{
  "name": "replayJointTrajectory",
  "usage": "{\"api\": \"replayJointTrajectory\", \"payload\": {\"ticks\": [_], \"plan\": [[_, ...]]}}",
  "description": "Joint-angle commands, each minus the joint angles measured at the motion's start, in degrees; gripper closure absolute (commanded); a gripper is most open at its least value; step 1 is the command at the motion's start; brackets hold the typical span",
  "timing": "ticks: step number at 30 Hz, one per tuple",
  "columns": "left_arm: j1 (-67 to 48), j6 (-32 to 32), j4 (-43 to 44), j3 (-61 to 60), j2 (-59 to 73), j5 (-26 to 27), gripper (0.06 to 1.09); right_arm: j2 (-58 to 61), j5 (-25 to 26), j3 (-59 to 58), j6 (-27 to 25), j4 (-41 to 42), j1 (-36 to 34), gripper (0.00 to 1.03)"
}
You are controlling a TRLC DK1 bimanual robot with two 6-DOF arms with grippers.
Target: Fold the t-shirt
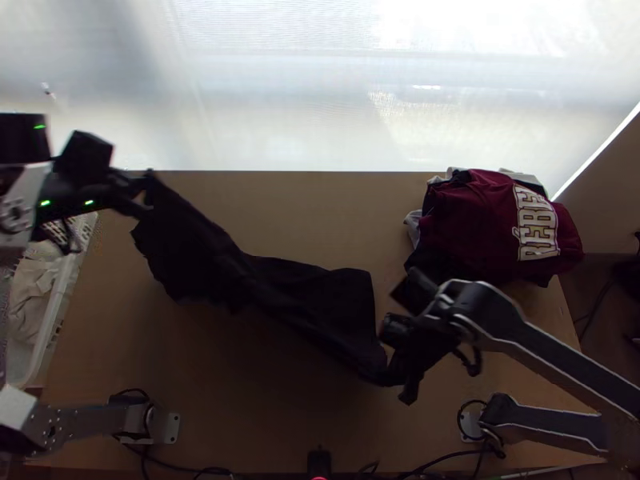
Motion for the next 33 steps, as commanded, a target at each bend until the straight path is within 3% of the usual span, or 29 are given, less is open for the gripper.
{"api": "replayJointTrajectory", "payload": {"ticks": [1,6,11,13,14,15,16,17,18,27,33], "plan": [[-22.19,-6.73,4.15,6.93,15.2,-1.28,1.04,13.95,-2.5,-0.13,-1.82,7.71,8.69,1.0],[-34.76,-7.0,3.63,23.62,32.78,-1.37,1.02,22.74,-3.29,8.57,-2.43,10.96,12.47,1.0],[-41.17,-6.73,8.2,24.06,39.64,-1.81,1.02,28.1,-3.47,17.63,-2.17,12.1,13.44,0.98],[-42.58,-7.7,8.46,23.89,40.78,-1.81,1.01,29.42,-3.38,19.3,-1.82,11.93,13.44,0.7],[-42.84,-8.84,8.99,23.71,41.22,-1.72,0.94,29.77,-3.38,19.56,-1.73,11.93,13.44,0.55],[-42.93,-10.07,9.69,23.45,41.48,-1.72,0.81,30.12,-3.38,19.65,-1.73,11.93,13.44,0.35],[-43.02,-11.21,10.31,23.45,41.83,-1.63,0.55,30.73,-3.38,19.74,-1.55,11.57,13.62,0.04],[-43.11,-12.01,11.01,23.45,42.1,-1.55,0.15,30.91,-3.29,20.0,-2.08,10.78,14.06,0.04],[-43.2,-12.71,11.71,23.45,42.27,-1.55,0.11,30.91,-3.21,19.82,-2.87,10.61,14.23,0.04],[-38.8,-15.08,15.23,23.45,39.37,-1.81,0.1,24.14,-1.98,24.04,-5.95,5.77,11.51,0.04],[-30.28,-13.24,12.94,17.56,28.65,-1.9,0.11,17.81,-1.27,23.78,-10.87,-1.87,-1.24,0.04]]}}
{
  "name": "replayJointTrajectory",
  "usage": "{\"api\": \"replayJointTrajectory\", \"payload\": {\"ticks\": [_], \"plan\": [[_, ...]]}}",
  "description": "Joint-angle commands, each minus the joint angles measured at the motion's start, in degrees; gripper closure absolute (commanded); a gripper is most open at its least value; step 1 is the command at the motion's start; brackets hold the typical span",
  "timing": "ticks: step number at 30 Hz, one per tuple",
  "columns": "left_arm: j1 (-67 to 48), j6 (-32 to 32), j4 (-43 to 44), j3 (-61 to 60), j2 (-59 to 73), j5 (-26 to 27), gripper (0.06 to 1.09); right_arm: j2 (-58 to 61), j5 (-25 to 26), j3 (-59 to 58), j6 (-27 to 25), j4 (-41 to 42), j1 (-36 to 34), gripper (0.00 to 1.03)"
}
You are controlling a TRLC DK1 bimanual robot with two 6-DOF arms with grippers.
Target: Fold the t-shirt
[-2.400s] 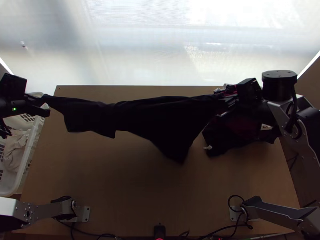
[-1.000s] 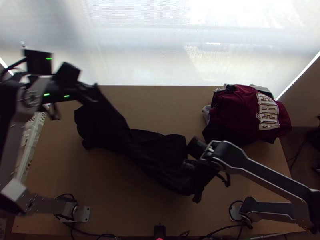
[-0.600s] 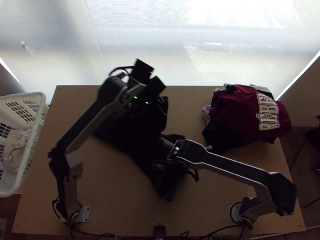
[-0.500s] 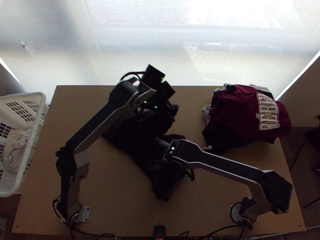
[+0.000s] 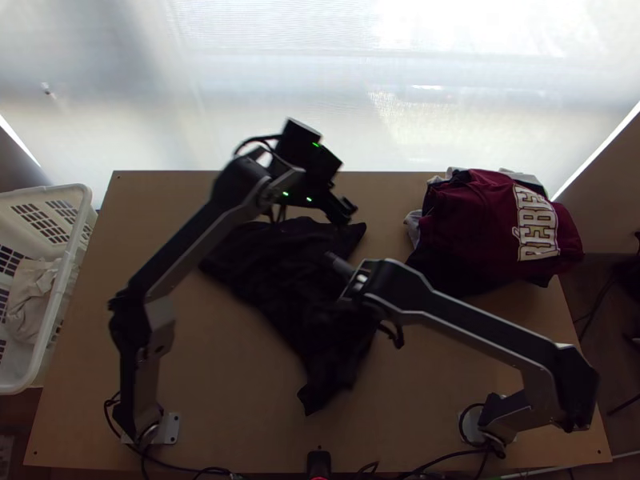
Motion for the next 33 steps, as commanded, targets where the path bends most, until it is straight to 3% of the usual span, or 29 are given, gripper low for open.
{"api": "replayJointTrajectory", "payload": {"ticks": [1,7,9,12,13,15,19,23,33], "plan": [[6.88,1.45,-3.81,-5.09,-9.43,0.07,0.11,-6.34,0.83,1.05,-5.74,-7.65,-13.71,0.04],[0.73,6.29,-21.83,-14.84,-16.55,0.16,0.11,-2.74,3.29,3.33,-15.23,-10.29,-38.15,0.04],[-3.66,6.81,-23.06,-20.82,-18.84,0.16,0.11,2.27,6.28,6.41,-15.14,-9.06,-42.81,0.04],[-11.49,6.99,-25.43,-27.06,-19.36,-0.02,0.11,9.3,6.36,11.07,-10.22,-2.46,-46.23,0.05],[-13.95,6.99,-25.43,-28.99,-19.19,-1.34,0.11,11.06,6.71,12.03,-9.87,-0.18,-46.32,0.05],[-18.52,6.73,-26.22,-31.63,-17.78,-4.06,0.11,14.84,12.43,13.35,-9.87,4.74,-45.0,0.05],[-22.56,6.02,-26.31,-34.62,-15.58,-3.8,0.11,22.4,20.87,18.45,-9.87,11.34,-41.57,0.05],[-22.56,5.06,-28.6,-34.53,-13.83,-2.57,0.11,29.69,21.04,27.06,-6.27,11.16,-39.11,0.1],[-23.7,2.07,-29.39,-40.15,-13.04,-2.48,0.11,36.11,22.71,31.37,-5.83,11.77,-32.87,0.1]]}}
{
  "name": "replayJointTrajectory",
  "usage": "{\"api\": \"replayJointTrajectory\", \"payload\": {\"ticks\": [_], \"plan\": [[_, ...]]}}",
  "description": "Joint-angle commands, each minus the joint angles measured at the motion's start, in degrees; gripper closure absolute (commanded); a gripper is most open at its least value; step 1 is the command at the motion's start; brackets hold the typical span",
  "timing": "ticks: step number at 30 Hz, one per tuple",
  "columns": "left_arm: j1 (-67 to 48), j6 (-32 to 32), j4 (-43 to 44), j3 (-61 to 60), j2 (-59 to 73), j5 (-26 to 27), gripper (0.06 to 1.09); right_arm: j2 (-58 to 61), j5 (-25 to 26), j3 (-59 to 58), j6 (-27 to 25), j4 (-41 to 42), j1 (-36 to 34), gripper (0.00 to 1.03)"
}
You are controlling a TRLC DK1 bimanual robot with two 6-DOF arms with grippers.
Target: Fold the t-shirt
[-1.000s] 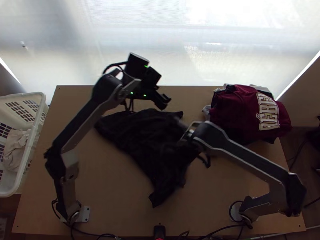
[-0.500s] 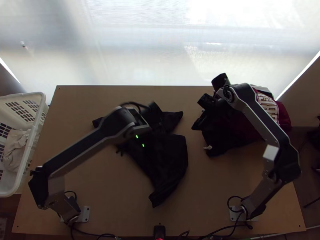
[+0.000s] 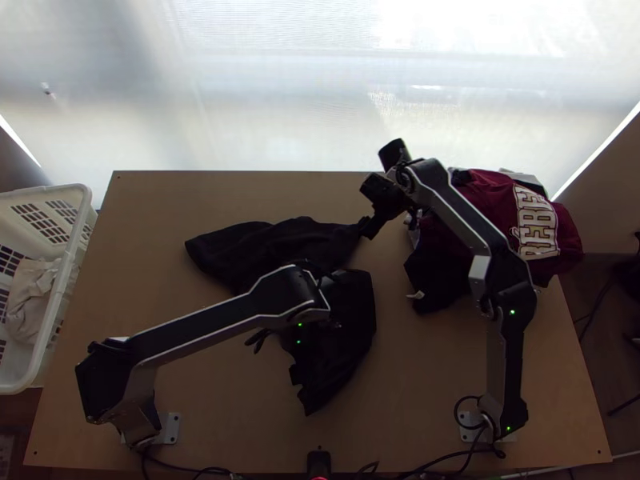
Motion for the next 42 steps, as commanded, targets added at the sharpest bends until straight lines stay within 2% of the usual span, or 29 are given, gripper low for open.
{"api": "replayJointTrajectory", "payload": {"ticks": [1,4,8,11,13,16,21,40,42], "plan": [[-1.91,-1.3,-0.8,-4.46,1.0,0.3,0.11,7.0,1.71,5.04,0.82,1.11,3.59,0.1],[-2.62,-1.39,-0.8,-4.46,1.88,0.74,0.11,8.58,1.97,6.62,1.17,1.11,4.2,0.11],[-3.41,-1.56,-0.8,-4.46,3.19,0.82,0.11,9.99,3.29,6.88,1.08,2.51,4.55,0.2],[-3.85,-1.83,-0.71,-3.76,4.34,1.09,0.11,11.4,3.99,7.85,0.64,3.13,4.38,0.23],[-4.11,-2.0,-0.71,-2.88,5.04,1.17,0.11,12.01,3.99,8.2,0.38,3.48,4.2,0.31],[-4.46,-2.44,-0.71,-1.12,6.18,1.17,0.11,12.28,3.99,7.85,0.11,4.1,3.85,0.38],[-4.72,-3.14,-1.24,1.6,6.62,1.35,0.11,13.24,4.08,7.32,-0.41,5.06,3.15,0.38],[-6.22,-7.27,2.54,-1.04,11.28,1.26,0.11,14.56,4.43,6.79,0.29,6.65,3.85,0.38],[-6.39,-7.36,2.63,-1.04,12.51,1.26,0.14,14.56,4.43,6.88,0.29,6.82,3.85,0.38]]}}
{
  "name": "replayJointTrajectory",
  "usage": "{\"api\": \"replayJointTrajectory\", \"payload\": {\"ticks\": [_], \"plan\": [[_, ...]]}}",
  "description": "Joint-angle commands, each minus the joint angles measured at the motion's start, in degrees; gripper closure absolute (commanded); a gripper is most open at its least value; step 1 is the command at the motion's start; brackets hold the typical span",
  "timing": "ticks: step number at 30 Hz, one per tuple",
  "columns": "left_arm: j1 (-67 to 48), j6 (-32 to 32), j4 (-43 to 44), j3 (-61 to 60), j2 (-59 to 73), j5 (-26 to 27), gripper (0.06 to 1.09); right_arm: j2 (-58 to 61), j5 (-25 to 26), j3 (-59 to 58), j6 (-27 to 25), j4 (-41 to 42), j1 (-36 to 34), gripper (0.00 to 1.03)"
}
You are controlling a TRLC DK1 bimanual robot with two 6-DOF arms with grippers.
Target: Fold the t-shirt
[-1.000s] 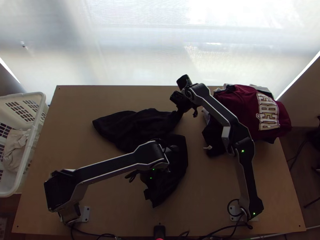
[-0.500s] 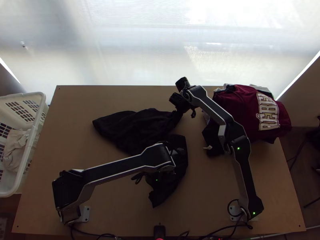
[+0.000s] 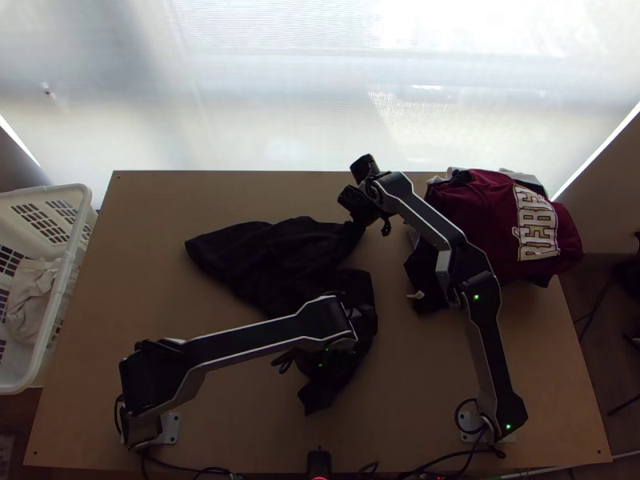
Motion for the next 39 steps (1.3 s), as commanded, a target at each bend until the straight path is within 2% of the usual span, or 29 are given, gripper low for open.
{"api": "replayJointTrajectory", "payload": {"ticks": [1,3,5,8,10,11,13,16,21,24,28,31,36,39], "plan": [[-0.41,-1.11,1.3,-0.25,3.47,-0.03,0.18,0.27,0.15,-0.05,0.33,0.86,0.13,0.38],[-0.67,-1.11,1.56,-0.25,4.7,0.06,0.23,0.27,0.15,0.13,0.16,0.94,0.13,0.38],[-1.11,-1.11,1.82,-0.16,5.66,0.41,0.4,0.44,0.15,0.22,-0.02,1.21,0.31,0.39],[-1.29,-1.02,1.82,-0.87,6.72,4.37,0.71,1.06,0.06,0.22,-0.19,1.65,0.57,0.55],[-1.29,-0.67,1.91,-1.31,6.81,4.46,1.0,1.58,-0.29,0.39,-0.19,1.73,0.75,0.7],[-1.2,-0.41,1.82,-1.31,6.63,4.54,1.04,1.76,-0.56,0.31,-0.28,1.73,0.92,0.78],[-1.02,0.91,0.94,-1.39,5.58,4.63,1.05,1.94,-0.91,0.31,-0.55,1.73,1.01,0.9],[0.82,1.96,-0.2,-0.95,2.06,4.46,1.05,1.06,-0.91,0.48,-0.9,1.73,0.66,1.0],[11.02,2.14,-2.22,4.67,-10.07,3.14,1.05,-5.8,-0.91,1.62,-0.19,0.15,-1.62,1.0],[17.96,4.51,-3.36,9.15,-18.16,-1.96,1.05,-10.9,-0.91,2.15,1.3,-0.2,-3.65,1.0],[27.54,13.74,-5.3,16.19,-27.47,-7.23,1.05,-17.84,-1.0,3.91,3.15,-0.38,-6.63,1.0],[36.68,20.6,-5.91,20.4,-31.87,-8.73,1.05,-20.65,-1.0,9.62,3.85,-4.07,-8.57,1.0],[51.98,31.76,-5.3,21.9,-38.11,-8.9,1.05,-26.54,-0.91,10.33,4.02,-6.18,-10.59,1.0],[63.84,39.23,-2.22,22.34,-40.13,-8.64,1.05,-28.47,-0.64,10.15,8.68,-6.26,-14.46,1.0]]}}
